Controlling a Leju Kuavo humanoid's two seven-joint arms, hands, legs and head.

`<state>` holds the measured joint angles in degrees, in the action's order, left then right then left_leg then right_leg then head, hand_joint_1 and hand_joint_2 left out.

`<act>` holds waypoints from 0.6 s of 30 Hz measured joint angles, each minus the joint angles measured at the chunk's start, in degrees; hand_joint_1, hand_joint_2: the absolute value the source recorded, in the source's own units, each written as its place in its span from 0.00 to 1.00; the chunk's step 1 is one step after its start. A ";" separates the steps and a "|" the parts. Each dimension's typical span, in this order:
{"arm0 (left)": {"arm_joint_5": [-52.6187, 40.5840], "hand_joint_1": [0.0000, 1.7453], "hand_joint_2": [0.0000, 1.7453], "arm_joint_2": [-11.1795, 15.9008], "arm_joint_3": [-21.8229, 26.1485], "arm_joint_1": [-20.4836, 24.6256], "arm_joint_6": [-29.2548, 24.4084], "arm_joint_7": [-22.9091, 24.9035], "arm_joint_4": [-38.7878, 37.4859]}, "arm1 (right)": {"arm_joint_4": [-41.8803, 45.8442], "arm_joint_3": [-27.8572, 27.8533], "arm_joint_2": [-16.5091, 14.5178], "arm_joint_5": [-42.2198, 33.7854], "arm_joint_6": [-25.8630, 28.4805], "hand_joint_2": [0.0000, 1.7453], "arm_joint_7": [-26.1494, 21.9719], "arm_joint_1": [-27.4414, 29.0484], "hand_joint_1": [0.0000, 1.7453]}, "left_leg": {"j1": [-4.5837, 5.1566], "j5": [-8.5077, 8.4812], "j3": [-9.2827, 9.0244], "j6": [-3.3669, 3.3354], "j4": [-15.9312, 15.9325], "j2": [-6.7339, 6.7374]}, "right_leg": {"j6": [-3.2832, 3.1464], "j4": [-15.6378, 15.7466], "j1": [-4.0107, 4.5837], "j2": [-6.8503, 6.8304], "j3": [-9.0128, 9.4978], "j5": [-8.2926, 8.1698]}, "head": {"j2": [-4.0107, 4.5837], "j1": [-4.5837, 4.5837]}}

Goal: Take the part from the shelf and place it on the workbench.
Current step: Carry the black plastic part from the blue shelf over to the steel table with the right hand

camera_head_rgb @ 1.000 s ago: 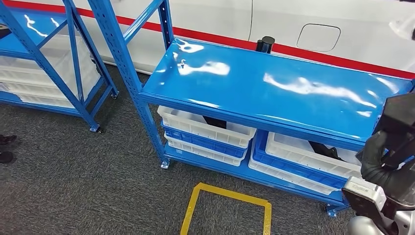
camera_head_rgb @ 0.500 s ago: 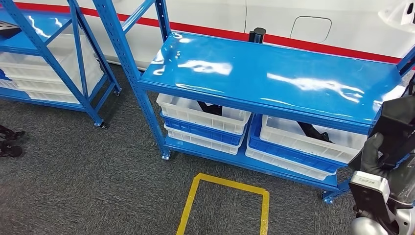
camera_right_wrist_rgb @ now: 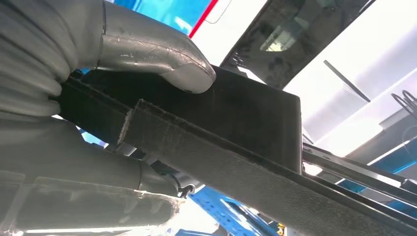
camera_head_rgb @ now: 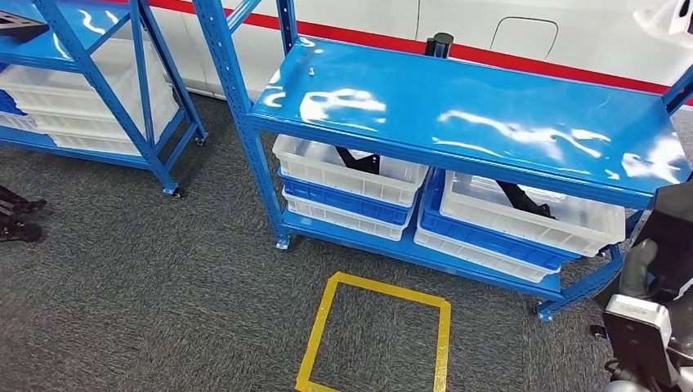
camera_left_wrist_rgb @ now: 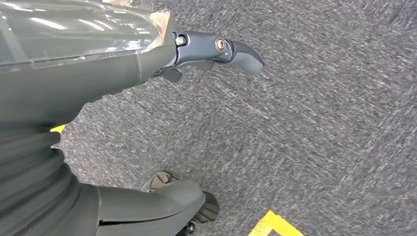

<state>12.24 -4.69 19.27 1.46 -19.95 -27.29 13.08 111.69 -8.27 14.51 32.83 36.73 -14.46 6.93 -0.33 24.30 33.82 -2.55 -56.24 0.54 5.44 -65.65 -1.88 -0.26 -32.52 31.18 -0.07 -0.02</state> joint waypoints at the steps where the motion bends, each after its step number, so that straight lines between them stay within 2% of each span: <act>1: 0.00 0.00 1.00 0.03 0.11 0.01 -0.03 0.01 0.08 | -0.06 0.00 -0.16 0.03 -0.34 1.00 -0.03 -0.18 1.00 | 0.00 -0.24 0.63 0.34 -0.37 0.02 | 0.43 4.31 -0.05 0.06 2.74 -0.68 | 0.00 0.06; 2: -0.04 0.00 1.00 0.06 0.27 0.03 -0.07 0.02 0.17 | -0.14 -0.02 -0.32 0.04 -0.73 1.00 -0.08 -0.39 1.00 | 0.06 -0.55 1.13 0.68 -0.73 0.02 | 0.47 7.48 0.02 0.13 4.64 -1.00 | 0.00 0.09; 3: -0.10 0.00 1.00 0.09 0.48 0.06 -0.15 0.05 0.25 | -0.28 -0.04 -0.51 0.03 -1.16 1.00 -0.10 -0.64 1.00 | 0.23 -0.86 1.51 0.99 -1.01 0.00 | 0.34 9.29 0.15 0.21 5.61 -0.92 | 0.00 0.14; 4: -0.17 0.00 1.00 0.11 0.68 0.08 -0.29 0.14 0.30 | -0.48 -0.03 -0.71 0.01 -1.61 1.00 -0.13 -0.92 1.00 | 0.40 -1.24 1.78 1.25 -1.13 -0.04 | 0.06 9.50 0.39 0.29 5.70 -0.79 | 0.00 0.13; 6: -0.25 0.00 1.00 0.12 0.98 0.02 -0.63 0.33 0.30 | -1.02 0.02 -1.17 -0.03 -2.33 1.00 -0.15 -1.65 1.00 | 0.45 -1.33 2.24 1.72 -1.42 -0.15 | -0.66 8.98 0.02 0.22 4.78 -1.24 | 0.00 0.07; 7: -0.25 0.00 1.00 0.11 1.11 -0.01 -0.79 0.40 0.30 | -1.35 0.07 -1.43 -0.02 -2.62 1.00 -0.17 -2.18 1.00 | 0.35 -0.27 2.75 2.00 -2.29 -0.21 | -1.26 8.79 -0.21 0.15 4.29 -1.60 | 0.00 0.02; 9: -0.24 0.00 1.00 0.04 1.43 -0.04 -1.03 0.41 0.32 | -1.94 0.13 -1.83 0.00 -3.01 1.00 -0.21 -3.26 1.00 | 0.13 4.13 4.47 2.52 -6.84 -0.35 | -2.70 8.74 -0.42 0.02 3.29 -2.42 | 0.00 -0.07; 10: -0.24 0.00 1.00 0.00 1.61 -0.04 -1.14 0.41 0.33 | -2.26 0.14 -2.02 0.01 -3.15 1.00 -0.26 -3.71 1.00 | 0.11 6.82 5.65 2.68 -10.80 -0.41 | -3.35 8.72 -0.22 -0.06 2.72 -2.87 | 0.00 -0.09; 11: -0.24 0.00 1.00 -0.03 1.78 -0.04 -1.25 0.42 0.34 | -2.57 0.16 -2.20 0.02 -3.21 1.00 -0.31 -4.07 1.00 | 0.10 8.77 6.65 2.76 -14.65 -0.45 | -3.79 8.69 -0.01 -0.13 2.13 -3.31 | 0.00 -0.09; 12: -0.25 0.00 1.00 -0.05 1.95 -0.04 -1.33 0.42 0.34 | -2.91 0.17 -2.38 0.01 -3.24 1.00 -0.37 -4.36 1.00 | 0.10 9.51 6.99 2.73 -17.21 -0.46 | -4.04 8.64 0.21 -0.18 1.53 -3.76 | 0.00 -0.09; 13: -0.26 0.00 1.00 -0.07 2.12 -0.05 -1.43 0.43 0.36 | -3.28 0.20 -2.57 -0.01 -3.28 1.00 -0.45 -4.66 1.00 | 0.10 9.39 6.57 2.61 -18.49 -0.46 | -4.21 8.57 0.43 -0.22 0.86 -4.24 | 0.00 -0.09; 14: -0.28 0.00 1.00 -0.09 2.25 -0.05 -1.52 0.43 0.38 | -3.58 0.22 -2.72 -0.04 -3.31 1.00 -0.52 -4.94 1.00 | 0.11 8.08 4.92 2.37 -17.09 -0.47 | -4.22 8.49 0.59 -0.22 0.29 -4.67 | 0.00 -0.09; 16: -0.33 0.00 1.00 -0.09 2.43 -0.01 -1.64 0.43 0.55 | -4.08 0.25 -2.97 -0.10 -3.35 1.00 -0.69 -5.54 1.00 | 0.22 5.65 -0.71 1.63 -9.66 -0.67 | -4.01 8.31 0.83 -0.14 -0.56 -5.40 | 0.00 -0.11; 17: -0.36 0.00 1.00 -0.09 2.48 0.03 -1.68 0.43 0.66 | -4.28 0.26 -3.07 -0.11 -3.36 1.00 -0.75 -5.84 1.00 | 0.32 5.30 -3.38 1.29 -5.71 -0.80 | -3.77 8.25 0.98 -0.14 -0.83 -5.78 | 0.00 -0.07; 18: -0.39 0.00 1.00 -0.09 2.56 0.07 -1.70 0.43 0.75 | -4.47 0.27 -3.16 -0.12 -3.39 1.00 -0.82 -6.13 1.00 | 0.49 5.36 -5.15 0.99 -2.85 -0.93 | -3.40 8.24 1.07 -0.16 -1.05 -6.19 | 0.00 -0.03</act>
<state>11.85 -4.79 21.83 1.54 -21.65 -26.86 13.82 107.22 -8.00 11.35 32.71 33.34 -15.28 0.80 0.16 29.66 28.67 -1.55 -59.09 -0.39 2.05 -57.41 -0.82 -0.43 -33.57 24.99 -0.07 -0.05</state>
